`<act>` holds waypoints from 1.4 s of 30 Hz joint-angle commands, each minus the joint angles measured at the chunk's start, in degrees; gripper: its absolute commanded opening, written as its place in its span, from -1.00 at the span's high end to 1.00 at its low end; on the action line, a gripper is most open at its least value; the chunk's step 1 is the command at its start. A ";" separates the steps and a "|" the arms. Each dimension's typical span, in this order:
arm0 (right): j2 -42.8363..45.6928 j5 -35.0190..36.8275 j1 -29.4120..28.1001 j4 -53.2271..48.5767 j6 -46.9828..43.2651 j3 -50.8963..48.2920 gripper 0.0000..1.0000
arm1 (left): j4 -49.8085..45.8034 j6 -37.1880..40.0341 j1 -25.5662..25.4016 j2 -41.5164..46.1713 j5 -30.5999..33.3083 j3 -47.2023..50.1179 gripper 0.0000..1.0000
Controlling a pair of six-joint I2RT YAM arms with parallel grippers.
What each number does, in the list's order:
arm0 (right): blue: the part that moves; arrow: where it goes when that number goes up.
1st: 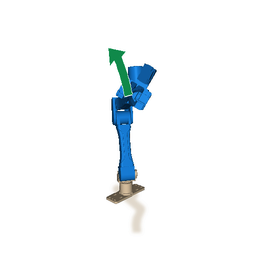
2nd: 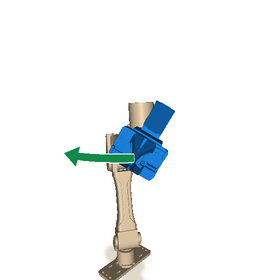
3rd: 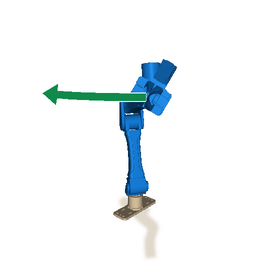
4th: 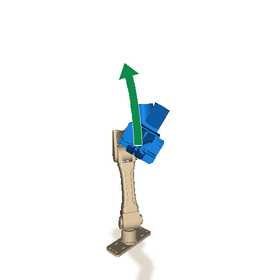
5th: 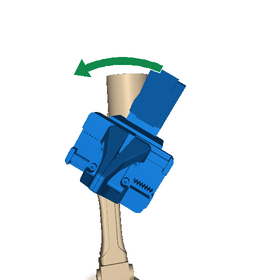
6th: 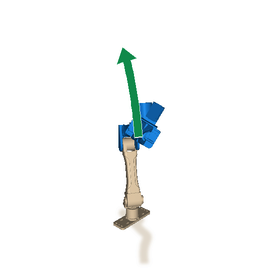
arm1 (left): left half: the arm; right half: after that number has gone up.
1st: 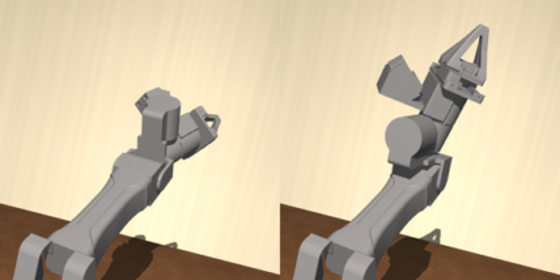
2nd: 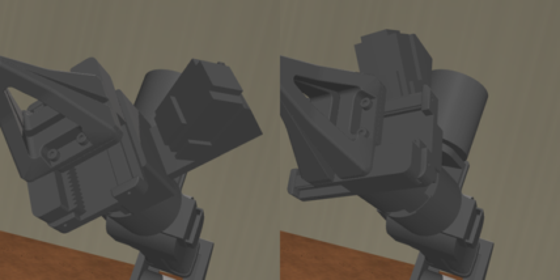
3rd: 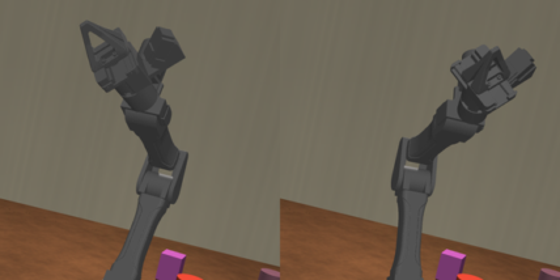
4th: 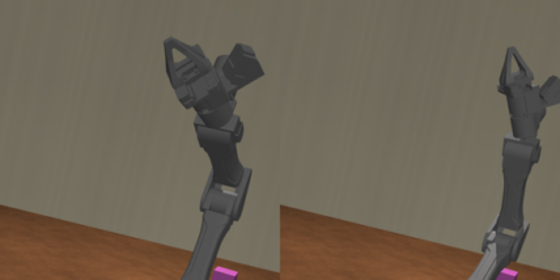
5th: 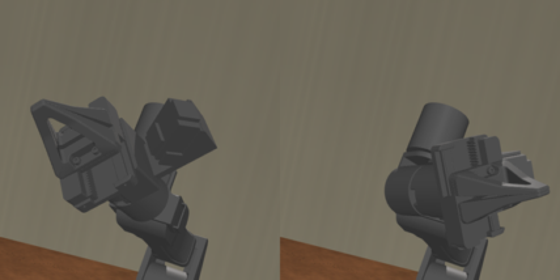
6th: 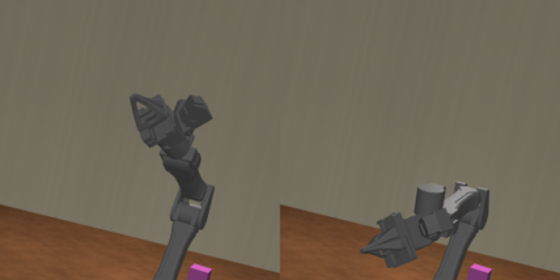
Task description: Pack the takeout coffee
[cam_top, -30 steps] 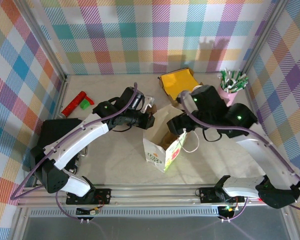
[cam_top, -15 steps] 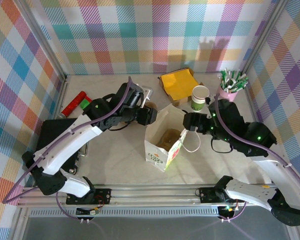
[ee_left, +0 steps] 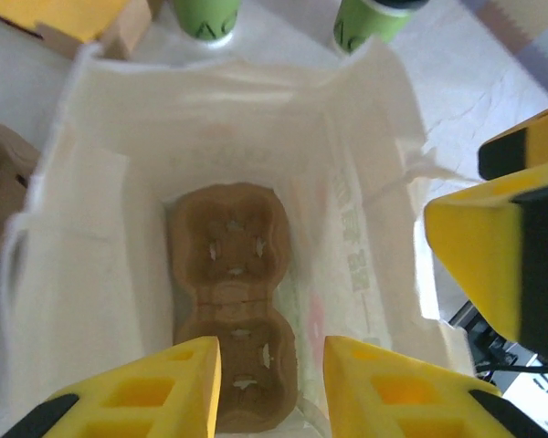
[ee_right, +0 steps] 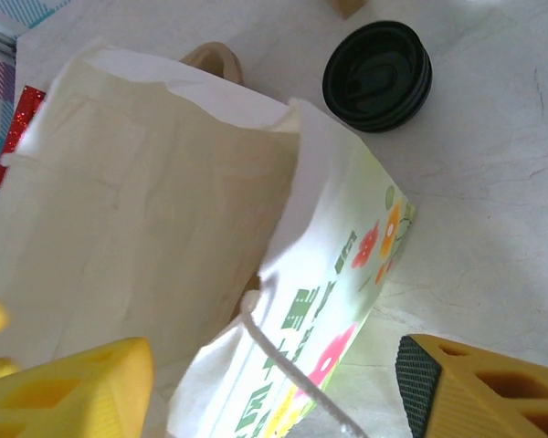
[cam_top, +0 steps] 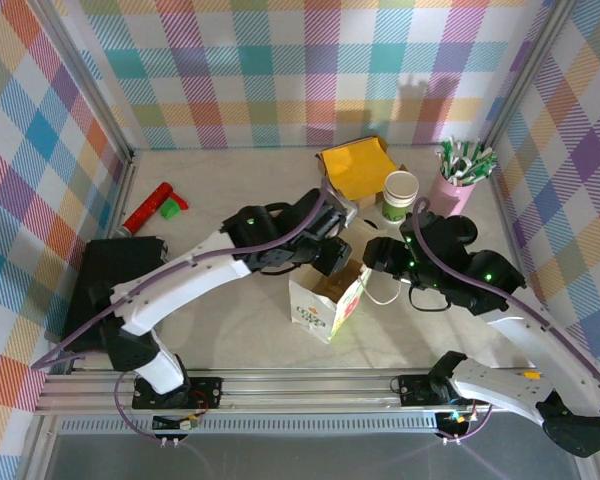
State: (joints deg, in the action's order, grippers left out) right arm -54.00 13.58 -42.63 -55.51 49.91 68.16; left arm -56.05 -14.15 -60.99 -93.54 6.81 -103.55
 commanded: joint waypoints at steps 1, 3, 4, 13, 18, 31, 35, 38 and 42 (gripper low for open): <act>1.42 -2.15 0.80 2.94 1.85 -2.23 -0.41 | -2.50 -1.16 -0.12 -2.08 -2.02 -0.18 0.34; 1.86 -3.13 1.27 4.03 1.95 -3.60 -0.37 | -2.22 -1.52 0.07 -3.32 -2.93 0.25 0.39; 1.96 -3.50 1.41 4.40 1.94 -4.12 -0.34 | -2.13 -1.65 0.17 -3.92 -3.06 0.45 0.42; 2.32 -3.39 2.02 4.00 0.17 -5.62 -0.16 | -1.65 -3.94 0.87 -7.40 -4.39 3.90 0.61; 3.13 -3.60 2.04 4.35 -0.43 -6.25 -0.06 | -0.86 -4.66 1.55 -8.18 -4.78 6.57 0.74; 5.00 -4.77 2.11 5.58 -0.89 -8.57 -0.03 | 0.65 -3.71 2.81 -13.54 -7.43 9.06 0.90; 5.22 -4.84 2.12 5.89 -1.19 -9.05 -0.04 | 1.01 -3.60 2.81 -14.87 -7.14 10.15 0.91; 5.20 -4.46 2.12 5.17 -1.81 -8.58 -0.03 | 2.05 -3.77 2.81 -15.27 -7.25 11.57 0.93; 5.34 -3.92 2.11 5.01 -2.04 -8.32 -0.03 | 2.44 -3.86 2.80 -15.96 -7.27 12.81 0.95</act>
State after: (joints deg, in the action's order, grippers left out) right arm -49.32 9.37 -40.82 -49.95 49.04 59.83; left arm -53.82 -18.41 -58.72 -108.60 -0.01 -91.74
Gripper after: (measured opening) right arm 0.515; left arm 0.049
